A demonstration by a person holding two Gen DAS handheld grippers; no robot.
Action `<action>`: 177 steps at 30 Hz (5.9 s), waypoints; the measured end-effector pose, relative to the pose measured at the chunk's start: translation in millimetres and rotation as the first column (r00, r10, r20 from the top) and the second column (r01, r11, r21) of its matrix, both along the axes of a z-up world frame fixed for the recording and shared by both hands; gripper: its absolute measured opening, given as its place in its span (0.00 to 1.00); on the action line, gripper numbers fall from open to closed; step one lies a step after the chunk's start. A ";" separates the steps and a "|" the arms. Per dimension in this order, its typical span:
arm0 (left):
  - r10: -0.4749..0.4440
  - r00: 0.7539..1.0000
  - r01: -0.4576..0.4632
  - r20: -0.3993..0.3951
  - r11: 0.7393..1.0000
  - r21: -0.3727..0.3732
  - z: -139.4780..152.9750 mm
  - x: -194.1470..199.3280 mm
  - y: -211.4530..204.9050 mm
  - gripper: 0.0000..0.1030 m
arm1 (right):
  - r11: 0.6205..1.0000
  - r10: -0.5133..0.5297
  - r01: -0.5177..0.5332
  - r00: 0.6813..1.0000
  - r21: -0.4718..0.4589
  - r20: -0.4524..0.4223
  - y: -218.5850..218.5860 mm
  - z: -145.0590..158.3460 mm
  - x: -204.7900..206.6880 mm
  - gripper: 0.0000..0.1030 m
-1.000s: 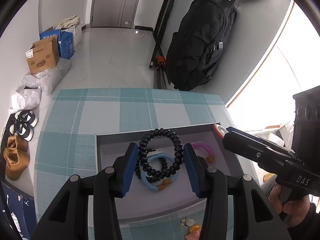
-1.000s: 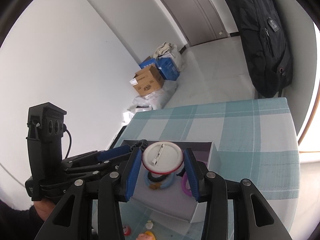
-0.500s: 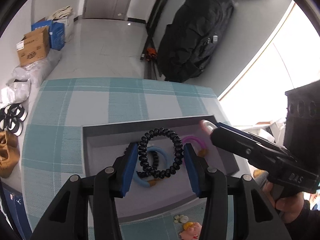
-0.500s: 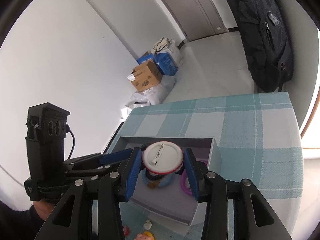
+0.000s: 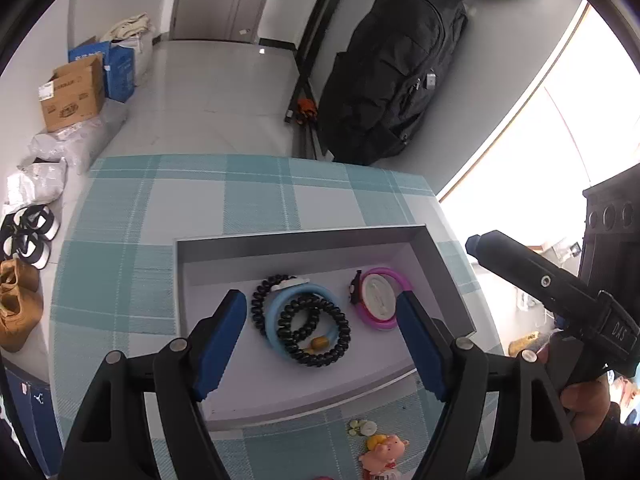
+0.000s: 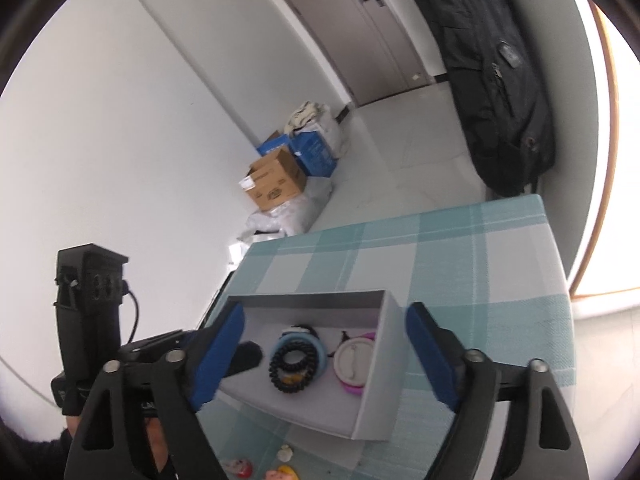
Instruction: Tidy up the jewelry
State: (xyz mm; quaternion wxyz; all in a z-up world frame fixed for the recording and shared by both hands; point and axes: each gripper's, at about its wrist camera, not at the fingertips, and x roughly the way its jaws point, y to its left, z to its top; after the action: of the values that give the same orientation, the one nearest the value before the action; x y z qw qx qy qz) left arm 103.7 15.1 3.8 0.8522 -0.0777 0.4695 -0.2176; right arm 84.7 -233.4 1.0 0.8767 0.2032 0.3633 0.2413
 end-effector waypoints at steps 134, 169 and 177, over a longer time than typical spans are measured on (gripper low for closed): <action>0.075 0.988 -0.066 -0.134 0.996 0.066 -37.4 -84.3 2.7 0.15 | 0.972 0.166 -0.182 0.979 -0.147 -0.118 50.3 -30.9 -75.4 0.09; 0.177 0.983 -0.173 0.044 0.981 -0.089 7.6 -42.0 20.7 0.14 | 0.990 0.138 -0.139 0.990 -0.034 -0.022 37.1 -5.3 -42.3 0.09; 0.139 0.989 -0.134 0.058 0.987 -0.086 13.8 -22.2 8.4 0.14 | 0.994 0.108 -0.108 0.993 0.027 -0.035 26.4 -5.8 -20.4 0.09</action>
State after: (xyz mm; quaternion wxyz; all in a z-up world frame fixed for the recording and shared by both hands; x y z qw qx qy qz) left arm 81.5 23.5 17.6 0.8757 -0.1376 0.4263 -0.1801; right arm 64.3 -207.0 -4.8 0.8529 0.1984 0.3868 0.2890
